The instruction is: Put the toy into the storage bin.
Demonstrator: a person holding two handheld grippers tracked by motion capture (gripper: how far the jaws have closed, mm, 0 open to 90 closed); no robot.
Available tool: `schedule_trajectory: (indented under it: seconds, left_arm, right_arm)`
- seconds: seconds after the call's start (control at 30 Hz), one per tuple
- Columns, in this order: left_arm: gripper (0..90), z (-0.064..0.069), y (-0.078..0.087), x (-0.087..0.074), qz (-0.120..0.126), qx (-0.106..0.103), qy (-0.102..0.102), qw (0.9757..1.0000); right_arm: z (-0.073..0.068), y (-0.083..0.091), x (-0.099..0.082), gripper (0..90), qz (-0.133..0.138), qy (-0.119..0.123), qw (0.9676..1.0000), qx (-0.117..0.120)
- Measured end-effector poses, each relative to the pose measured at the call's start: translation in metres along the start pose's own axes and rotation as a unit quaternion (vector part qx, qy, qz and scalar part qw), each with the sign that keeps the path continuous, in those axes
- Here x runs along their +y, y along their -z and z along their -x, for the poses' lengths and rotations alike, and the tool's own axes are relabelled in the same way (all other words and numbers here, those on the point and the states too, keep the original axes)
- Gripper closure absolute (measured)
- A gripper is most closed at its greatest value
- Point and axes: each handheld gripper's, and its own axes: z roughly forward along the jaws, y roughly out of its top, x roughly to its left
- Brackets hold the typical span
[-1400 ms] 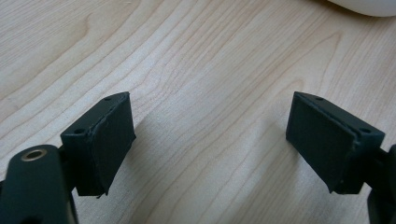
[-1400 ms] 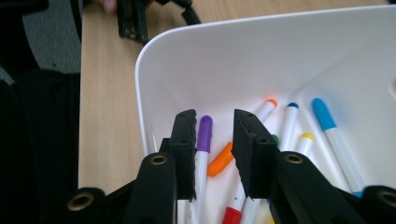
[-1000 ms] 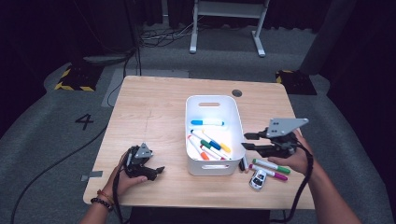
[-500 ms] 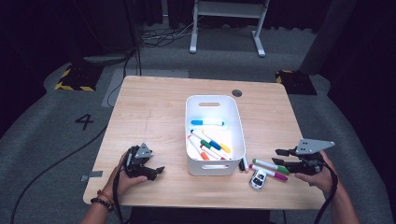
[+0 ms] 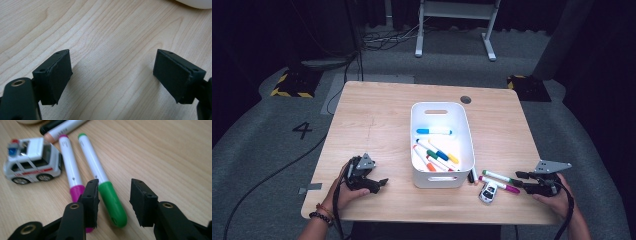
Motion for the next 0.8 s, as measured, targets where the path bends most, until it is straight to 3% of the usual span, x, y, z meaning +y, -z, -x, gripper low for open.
schedule_trajectory:
  seconds: [0.1,0.3,0.47,0.63,0.8]
  left_arm:
    - [15.5,0.0,0.0,0.0,0.0,0.0,0.0,1.0]
    - [15.5,0.0,0.0,0.0,0.0,0.0,0.0,1.0]
    - [15.5,0.0,0.0,0.0,0.001,0.0,0.001,1.0]
    - [15.5,0.0,0.0,0.0,0.0,0.0,0.001,1.0]
    - [15.5,0.0,0.0,0.0,0.001,0.0,0.002,1.0]
  right_arm:
    - [0.001,-0.005,-0.005,60.0,-0.007,-0.002,1.0,-0.001]
    - [0.008,-0.01,-0.006,61.6,0.004,-0.014,0.9999,0.0]
    - [0.009,-0.015,-0.001,62.3,0.001,-0.003,1.0,-0.008]
    - [0.013,-0.02,0.004,74.4,0.002,-0.001,1.0,-0.008]
    - [0.015,-0.022,0.006,75.2,0.007,-0.009,0.9998,-0.015]
